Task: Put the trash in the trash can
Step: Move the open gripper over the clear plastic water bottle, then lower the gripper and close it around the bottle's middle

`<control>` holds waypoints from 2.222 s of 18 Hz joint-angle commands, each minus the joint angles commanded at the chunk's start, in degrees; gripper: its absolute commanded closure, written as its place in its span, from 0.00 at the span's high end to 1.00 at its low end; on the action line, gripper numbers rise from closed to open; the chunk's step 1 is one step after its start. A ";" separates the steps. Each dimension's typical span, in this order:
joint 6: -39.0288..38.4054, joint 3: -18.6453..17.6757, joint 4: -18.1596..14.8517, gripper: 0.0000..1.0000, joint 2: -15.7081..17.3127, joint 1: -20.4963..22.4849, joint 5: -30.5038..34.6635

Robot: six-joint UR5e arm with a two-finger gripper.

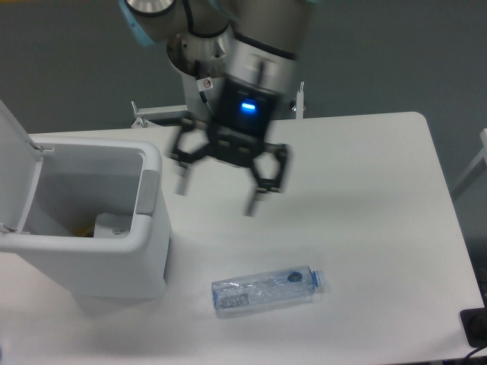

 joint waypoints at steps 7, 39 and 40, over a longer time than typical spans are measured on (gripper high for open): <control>13.44 -0.79 -2.20 1.00 -3.51 4.49 11.54; 45.44 -1.58 3.60 1.00 -19.60 -15.45 24.72; 45.53 -1.58 3.60 1.00 -19.95 -15.72 24.72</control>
